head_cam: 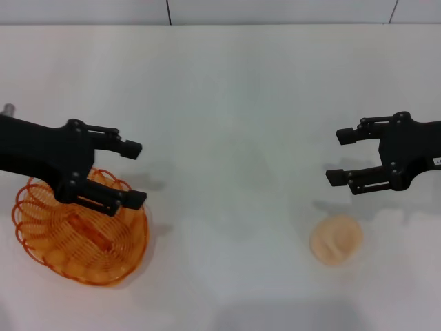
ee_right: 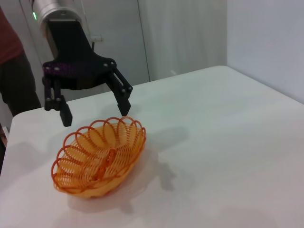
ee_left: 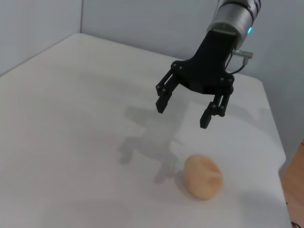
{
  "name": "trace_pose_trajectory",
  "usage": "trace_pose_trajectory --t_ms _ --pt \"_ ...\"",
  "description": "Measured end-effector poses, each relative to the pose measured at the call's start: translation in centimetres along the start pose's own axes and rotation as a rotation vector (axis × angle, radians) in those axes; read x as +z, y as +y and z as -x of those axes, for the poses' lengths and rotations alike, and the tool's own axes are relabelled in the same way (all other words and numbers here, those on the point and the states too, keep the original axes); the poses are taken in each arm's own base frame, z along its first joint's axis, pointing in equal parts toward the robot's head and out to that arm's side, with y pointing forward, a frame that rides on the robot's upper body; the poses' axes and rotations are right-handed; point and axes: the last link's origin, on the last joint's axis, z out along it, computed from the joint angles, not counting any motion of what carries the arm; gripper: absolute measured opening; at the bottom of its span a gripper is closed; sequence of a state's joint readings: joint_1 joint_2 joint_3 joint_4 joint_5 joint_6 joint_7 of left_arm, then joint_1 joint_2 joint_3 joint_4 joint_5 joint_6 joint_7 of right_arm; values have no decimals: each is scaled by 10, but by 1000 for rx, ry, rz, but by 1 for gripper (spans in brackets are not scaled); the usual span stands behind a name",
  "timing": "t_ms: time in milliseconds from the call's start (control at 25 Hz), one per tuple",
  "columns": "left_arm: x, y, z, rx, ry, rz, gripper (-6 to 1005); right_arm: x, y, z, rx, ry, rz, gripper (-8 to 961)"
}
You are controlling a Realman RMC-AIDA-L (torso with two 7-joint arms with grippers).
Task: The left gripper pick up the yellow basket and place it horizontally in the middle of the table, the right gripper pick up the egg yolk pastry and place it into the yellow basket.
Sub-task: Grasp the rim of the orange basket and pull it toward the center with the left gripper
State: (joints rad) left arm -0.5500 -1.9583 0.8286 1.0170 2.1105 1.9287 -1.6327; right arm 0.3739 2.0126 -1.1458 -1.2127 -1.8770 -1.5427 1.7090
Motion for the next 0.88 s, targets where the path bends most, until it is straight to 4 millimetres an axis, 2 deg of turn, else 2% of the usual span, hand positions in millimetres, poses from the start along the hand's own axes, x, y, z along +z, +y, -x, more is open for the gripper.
trace_pose_trajectory --t_ms 160,320,480,880 --pt "-12 -8 2 -64 -50 -52 886 1 0 1 -1 -5 3 763" --pt "-37 -17 5 -174 -116 -158 879 2 -1 1 -2 -6 -1 762" --pt "-53 -22 10 -283 -185 -233 872 2 -1 1 -9 -7 -3 762" --pt "-69 -27 36 -502 -409 -357 854 7 -1 4 -2 -27 12 760"
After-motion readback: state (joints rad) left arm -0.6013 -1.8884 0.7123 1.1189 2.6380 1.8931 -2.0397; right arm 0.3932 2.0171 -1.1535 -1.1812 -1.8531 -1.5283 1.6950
